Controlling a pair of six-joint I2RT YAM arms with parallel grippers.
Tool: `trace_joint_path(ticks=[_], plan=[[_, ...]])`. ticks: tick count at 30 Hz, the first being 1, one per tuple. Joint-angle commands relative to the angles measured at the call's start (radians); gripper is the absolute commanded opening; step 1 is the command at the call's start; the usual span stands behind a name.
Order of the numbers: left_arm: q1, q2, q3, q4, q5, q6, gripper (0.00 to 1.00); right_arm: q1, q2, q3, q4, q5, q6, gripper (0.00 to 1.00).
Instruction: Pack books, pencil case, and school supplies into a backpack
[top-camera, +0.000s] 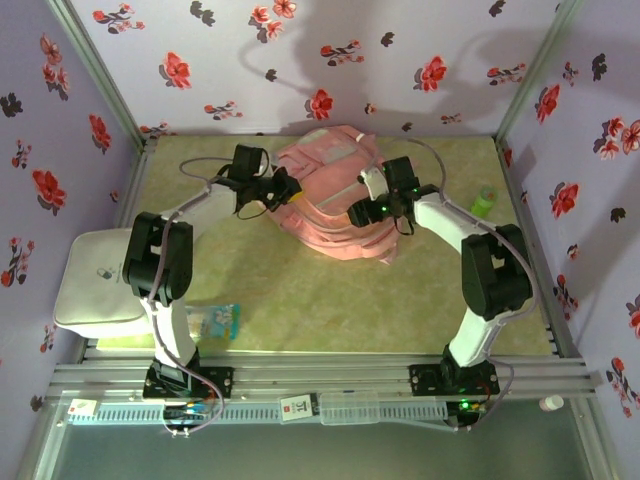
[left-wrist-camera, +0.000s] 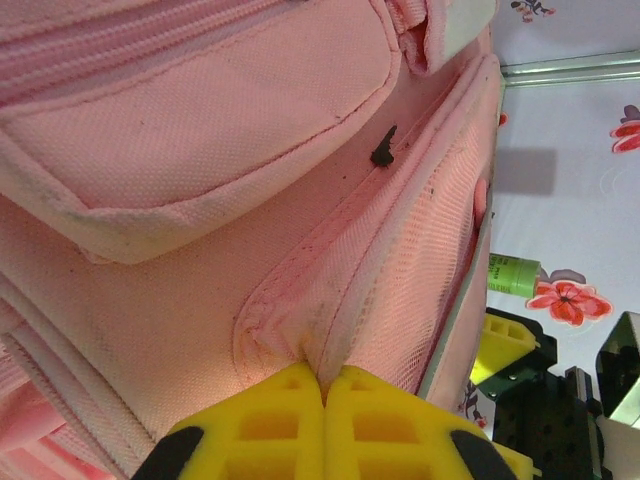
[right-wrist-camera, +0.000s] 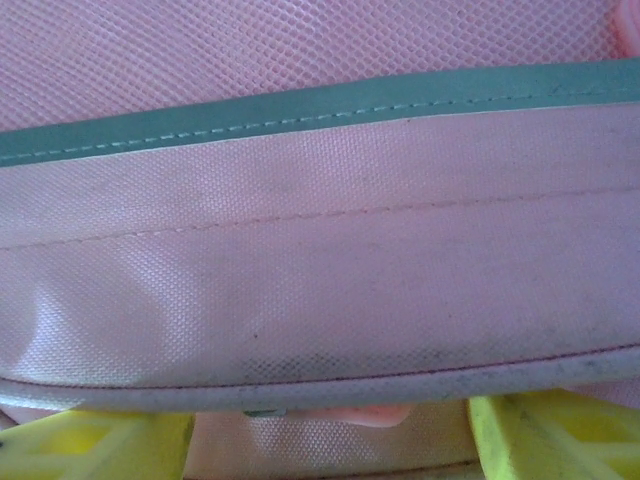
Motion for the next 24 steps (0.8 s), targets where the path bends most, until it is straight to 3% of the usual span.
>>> trace_joint_path(ticks=[1,12,20,24], plan=[[0.024,-0.047,0.029,0.02,0.006,-0.003,0.0,0.017,0.003,0.018,0.046,-0.029,-0.038,0.71],[0.028,-0.05,0.031,0.023,0.009,-0.005,0.0,0.061,-0.021,-0.002,0.007,0.034,-0.092,0.39],[0.029,-0.049,0.035,0.023,0.012,-0.008,0.0,0.09,0.007,0.018,0.02,0.112,-0.111,0.36],[0.029,-0.051,0.036,0.019,0.012,-0.004,0.0,0.102,0.006,0.017,0.037,0.15,-0.111,0.23]])
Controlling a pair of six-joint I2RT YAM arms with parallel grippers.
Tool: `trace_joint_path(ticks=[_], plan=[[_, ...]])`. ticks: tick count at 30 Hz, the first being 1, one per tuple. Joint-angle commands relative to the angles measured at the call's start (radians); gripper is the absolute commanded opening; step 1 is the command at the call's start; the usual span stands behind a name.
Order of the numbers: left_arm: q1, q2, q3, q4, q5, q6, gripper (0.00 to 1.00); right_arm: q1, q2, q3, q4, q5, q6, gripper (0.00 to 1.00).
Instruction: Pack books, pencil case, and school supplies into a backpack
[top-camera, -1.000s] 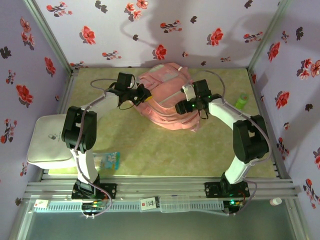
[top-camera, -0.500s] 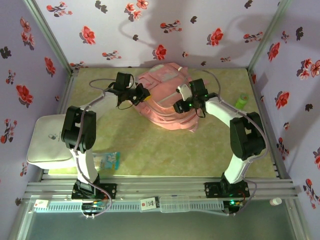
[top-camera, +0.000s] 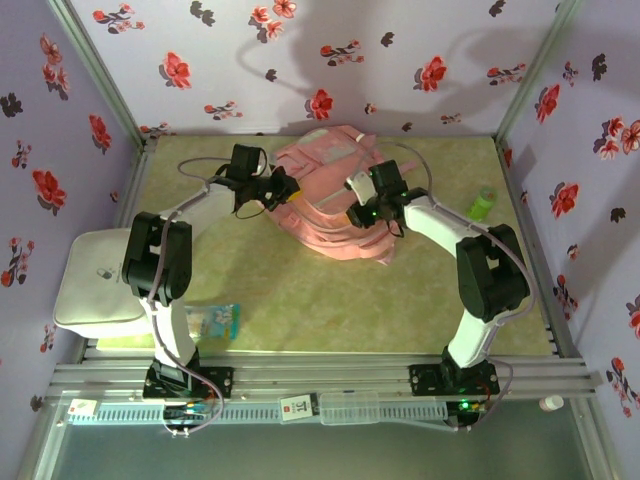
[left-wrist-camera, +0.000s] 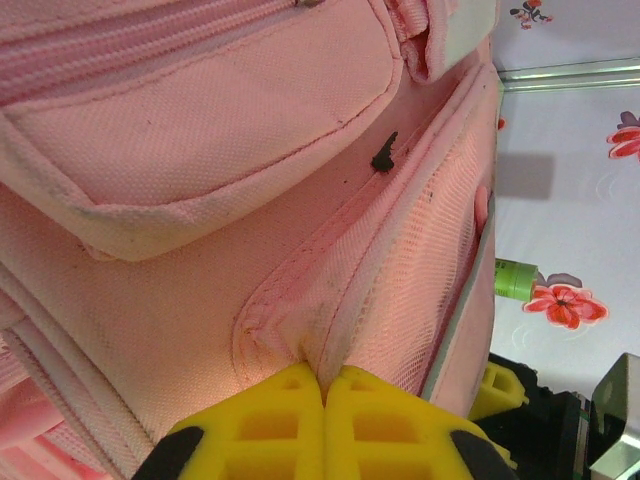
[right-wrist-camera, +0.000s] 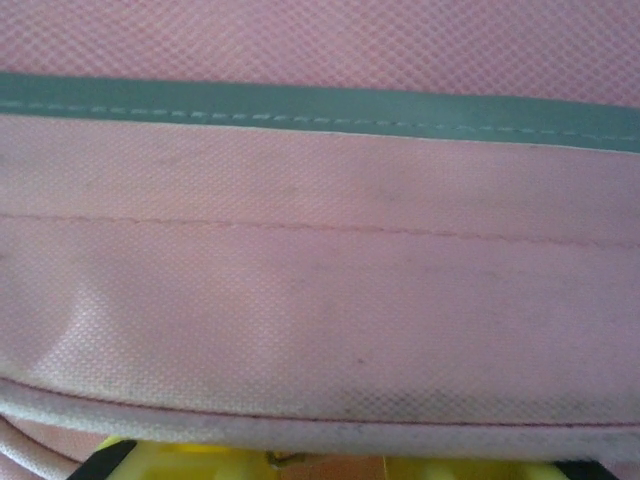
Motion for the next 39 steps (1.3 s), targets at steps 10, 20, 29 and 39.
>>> trace_joint_path(ticks=[10,20,29,39], plan=[[0.043,-0.052,0.023,0.0,-0.018,0.025,0.0,-0.052,-0.103,-0.124,0.112,0.166,0.117,0.05],[0.059,-0.061,0.012,-0.017,-0.032,0.05,0.0,-0.123,-0.112,-0.119,0.13,0.081,0.223,0.0],[0.13,-0.172,-0.095,-0.048,-0.081,0.073,0.43,0.047,-0.077,-0.049,0.144,0.0,0.231,0.0],[0.211,-0.388,-0.34,-0.025,-0.123,0.038,0.58,0.26,0.072,0.132,0.182,0.001,0.355,0.0]])
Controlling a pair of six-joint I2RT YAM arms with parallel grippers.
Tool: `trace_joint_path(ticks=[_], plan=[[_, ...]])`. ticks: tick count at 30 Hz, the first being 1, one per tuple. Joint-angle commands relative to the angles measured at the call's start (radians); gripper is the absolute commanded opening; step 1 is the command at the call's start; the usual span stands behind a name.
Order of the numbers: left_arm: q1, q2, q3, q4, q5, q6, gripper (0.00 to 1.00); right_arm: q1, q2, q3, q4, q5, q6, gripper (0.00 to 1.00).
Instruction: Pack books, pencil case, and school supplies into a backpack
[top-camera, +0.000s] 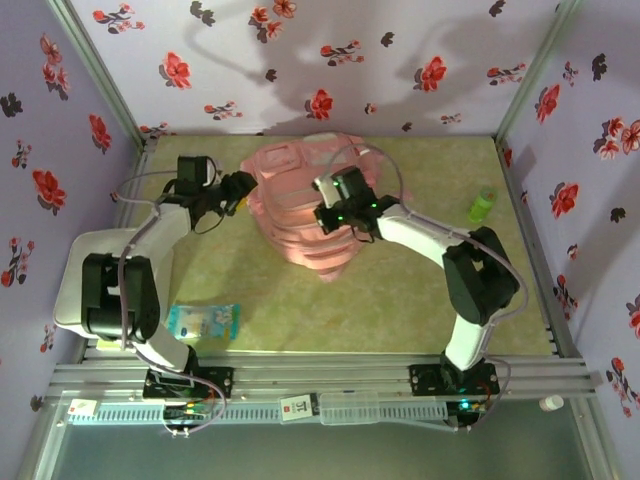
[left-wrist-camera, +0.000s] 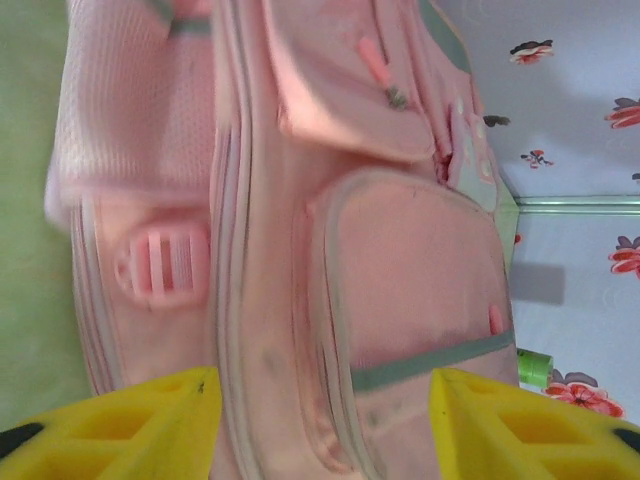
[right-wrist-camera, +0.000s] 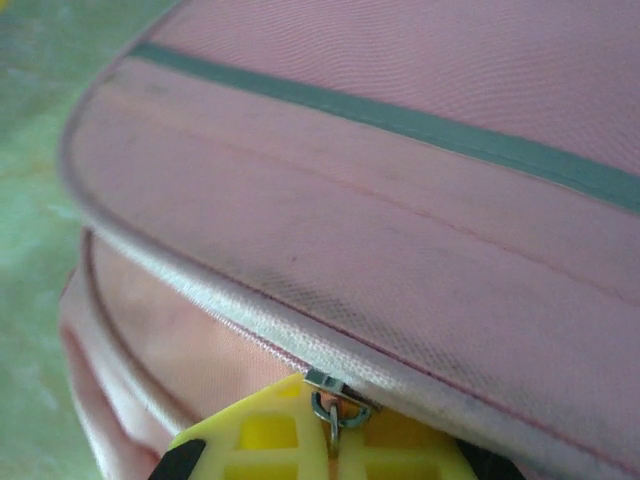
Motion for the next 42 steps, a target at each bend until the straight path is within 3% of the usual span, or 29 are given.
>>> trace_joint_path(ticks=[1,7,11,19,26,33,42], plan=[[0.011,-0.054,-0.059,0.015,-0.017,-0.022,0.58,0.051,0.049,0.081,0.07,-0.013,0.097,0.0],[0.009,-0.044,-0.137,0.192,0.042,-0.165,0.58,0.122,0.124,0.153,0.083,-0.001,0.171,0.0],[-0.003,0.004,-0.12,0.235,0.06,-0.189,0.53,0.138,0.145,0.165,0.095,-0.013,0.215,0.0],[-0.017,0.093,-0.052,0.222,0.056,-0.174,0.33,0.144,0.136,0.16,0.075,0.015,0.222,0.0],[-0.016,0.106,-0.01,0.143,0.002,-0.105,0.01,0.12,0.071,0.091,-0.013,0.127,0.239,0.0],[-0.008,0.087,0.021,0.059,-0.033,-0.03,0.0,0.055,-0.068,-0.061,-0.084,0.196,0.169,0.0],[-0.002,0.08,0.013,0.007,-0.036,0.027,0.0,-0.05,-0.131,-0.107,-0.161,0.177,0.087,0.01]])
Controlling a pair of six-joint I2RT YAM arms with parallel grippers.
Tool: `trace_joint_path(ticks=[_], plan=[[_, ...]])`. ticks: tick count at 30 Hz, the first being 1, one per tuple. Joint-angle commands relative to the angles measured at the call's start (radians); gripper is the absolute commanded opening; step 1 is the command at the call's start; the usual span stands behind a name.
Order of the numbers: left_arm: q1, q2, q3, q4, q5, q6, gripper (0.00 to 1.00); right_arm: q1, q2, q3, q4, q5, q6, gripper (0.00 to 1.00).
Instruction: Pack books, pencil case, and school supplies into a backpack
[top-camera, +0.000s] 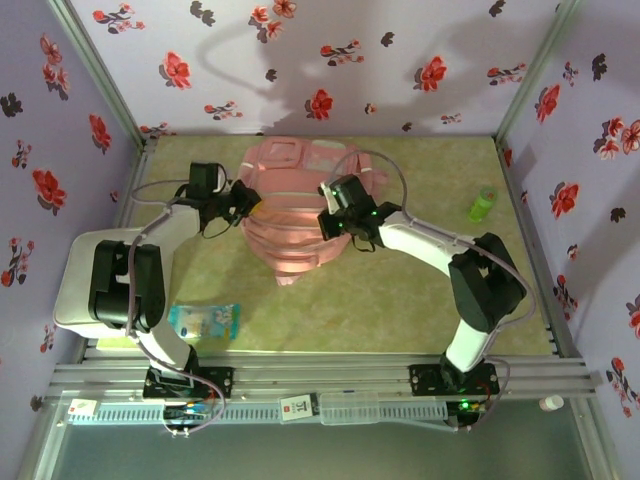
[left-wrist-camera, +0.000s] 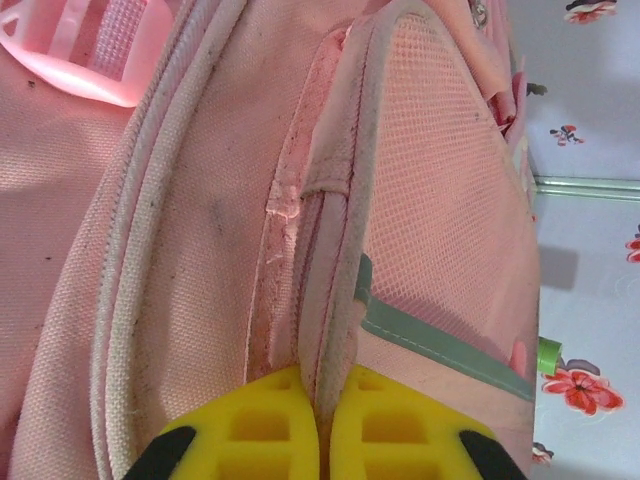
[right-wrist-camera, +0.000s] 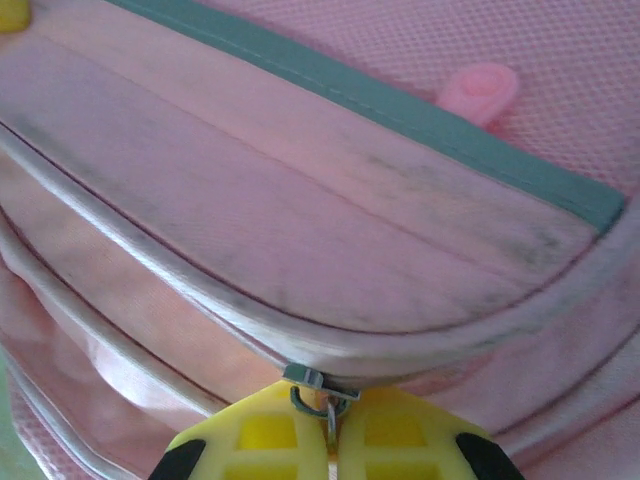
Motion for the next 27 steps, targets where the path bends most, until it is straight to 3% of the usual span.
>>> trace_joint_path(ticks=[1,16,27], plan=[[0.024,-0.017,0.021,-0.046,-0.063,0.079,0.0,-0.057,-0.053,-0.022,-0.119,0.062,-0.07,0.01],[0.03,0.021,0.117,-0.31,-0.076,0.383,0.0,-0.186,0.019,0.074,-0.195,-0.012,-0.212,0.05],[0.023,0.062,0.166,-0.374,0.017,0.502,0.0,-0.233,0.073,0.143,-0.183,0.092,-0.049,0.09]])
